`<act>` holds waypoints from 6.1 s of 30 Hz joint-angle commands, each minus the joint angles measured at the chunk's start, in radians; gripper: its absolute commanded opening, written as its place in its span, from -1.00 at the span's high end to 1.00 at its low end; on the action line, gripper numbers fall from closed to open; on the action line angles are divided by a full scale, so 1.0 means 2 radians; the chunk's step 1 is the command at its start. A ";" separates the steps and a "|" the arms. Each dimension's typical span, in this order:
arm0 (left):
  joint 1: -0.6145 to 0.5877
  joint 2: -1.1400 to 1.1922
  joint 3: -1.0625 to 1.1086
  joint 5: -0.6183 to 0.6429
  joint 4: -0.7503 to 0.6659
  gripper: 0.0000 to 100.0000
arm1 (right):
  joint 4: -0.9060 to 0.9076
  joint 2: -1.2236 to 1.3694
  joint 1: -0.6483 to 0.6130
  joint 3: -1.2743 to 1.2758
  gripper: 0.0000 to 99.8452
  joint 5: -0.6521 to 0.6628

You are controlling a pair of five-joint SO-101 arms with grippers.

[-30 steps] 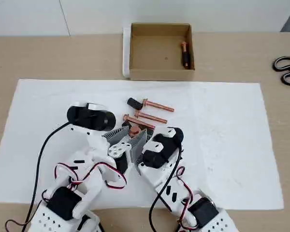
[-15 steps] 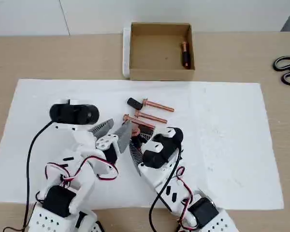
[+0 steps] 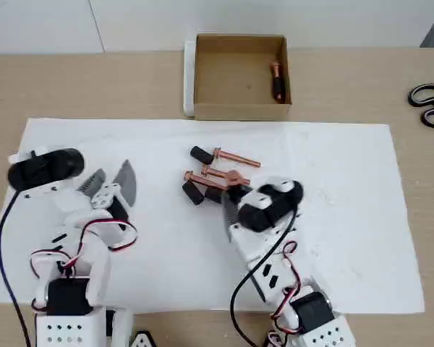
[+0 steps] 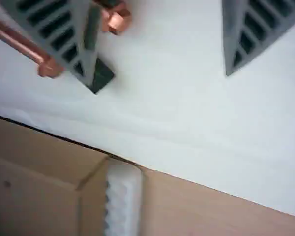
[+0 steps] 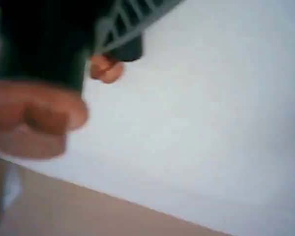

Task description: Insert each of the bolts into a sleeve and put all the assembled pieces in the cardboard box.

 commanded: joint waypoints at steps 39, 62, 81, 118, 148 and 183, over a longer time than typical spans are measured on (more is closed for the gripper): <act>-0.242 0.002 0.041 -0.245 0.062 0.66 | -0.094 0.753 0.107 -0.700 0.99 0.127; -0.248 0.002 0.040 -0.262 0.086 0.66 | -0.101 1.157 0.105 -1.071 0.99 0.127; -0.248 0.002 0.040 -0.262 0.086 0.66 | -0.096 1.366 0.113 -1.260 0.98 0.129; -0.186 0.002 0.016 -0.263 0.128 0.66 | -0.077 1.402 0.149 -1.260 0.78 0.131; -0.186 0.002 0.006 -0.220 0.128 0.67 | 0.288 1.292 0.045 -1.446 0.78 0.127; -0.186 0.002 0.010 -0.172 0.128 0.66 | 0.588 1.231 -0.070 -1.312 0.79 0.054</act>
